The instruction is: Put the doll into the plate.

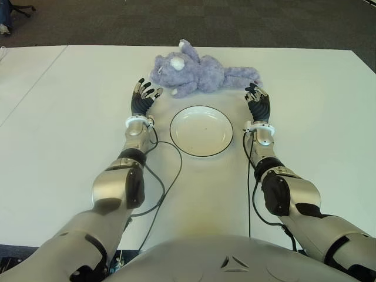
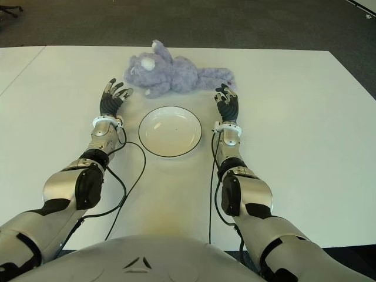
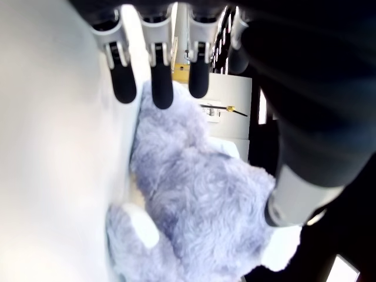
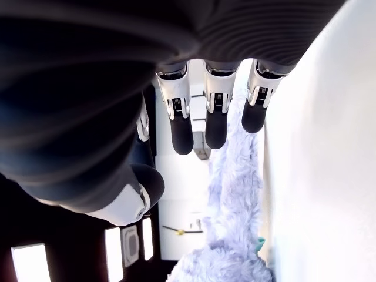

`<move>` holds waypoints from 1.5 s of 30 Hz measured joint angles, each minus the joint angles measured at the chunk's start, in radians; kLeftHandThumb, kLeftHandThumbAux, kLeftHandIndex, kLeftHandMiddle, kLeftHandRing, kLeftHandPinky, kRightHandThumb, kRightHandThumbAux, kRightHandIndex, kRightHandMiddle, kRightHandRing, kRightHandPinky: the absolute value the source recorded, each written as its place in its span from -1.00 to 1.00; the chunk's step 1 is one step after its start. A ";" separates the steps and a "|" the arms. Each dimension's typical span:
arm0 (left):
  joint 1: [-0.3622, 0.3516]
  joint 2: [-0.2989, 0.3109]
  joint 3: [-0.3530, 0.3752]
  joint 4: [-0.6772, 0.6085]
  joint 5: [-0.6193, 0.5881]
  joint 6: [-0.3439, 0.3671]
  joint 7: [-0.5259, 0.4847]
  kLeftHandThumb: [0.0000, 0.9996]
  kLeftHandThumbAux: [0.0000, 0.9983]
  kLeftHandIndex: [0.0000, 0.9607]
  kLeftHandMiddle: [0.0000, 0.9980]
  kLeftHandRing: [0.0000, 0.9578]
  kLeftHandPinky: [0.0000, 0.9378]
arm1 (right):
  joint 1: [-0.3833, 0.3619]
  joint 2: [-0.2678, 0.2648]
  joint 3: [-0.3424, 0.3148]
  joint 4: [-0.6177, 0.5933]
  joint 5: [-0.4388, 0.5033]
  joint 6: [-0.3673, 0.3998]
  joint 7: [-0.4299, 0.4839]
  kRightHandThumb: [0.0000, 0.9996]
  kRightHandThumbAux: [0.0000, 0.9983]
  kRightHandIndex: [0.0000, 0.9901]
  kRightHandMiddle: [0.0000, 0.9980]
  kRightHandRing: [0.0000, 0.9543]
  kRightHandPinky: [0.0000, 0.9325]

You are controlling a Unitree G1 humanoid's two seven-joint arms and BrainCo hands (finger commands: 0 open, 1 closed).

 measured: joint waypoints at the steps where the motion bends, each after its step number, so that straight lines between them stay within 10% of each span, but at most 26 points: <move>1: -0.001 0.002 0.001 0.001 0.000 0.002 0.000 -0.71 0.54 -0.92 -0.66 -0.52 -0.40 | 0.000 0.000 0.000 0.000 0.000 0.000 0.000 0.39 0.48 -0.20 -0.67 -0.75 -0.79; 29: -0.103 0.069 -0.020 0.037 0.026 0.100 0.018 -0.81 0.52 -0.97 -0.80 -0.75 -0.69 | -0.002 0.001 0.001 0.000 0.000 -0.003 0.000 0.37 0.49 -0.20 -0.66 -0.72 -0.74; 45: -0.204 0.110 -0.151 0.039 0.148 0.118 0.021 -0.87 0.38 -1.00 -0.95 -0.93 -0.93 | -0.003 0.001 0.000 0.000 0.000 -0.003 0.000 0.37 0.49 -0.20 -0.70 -0.78 -0.79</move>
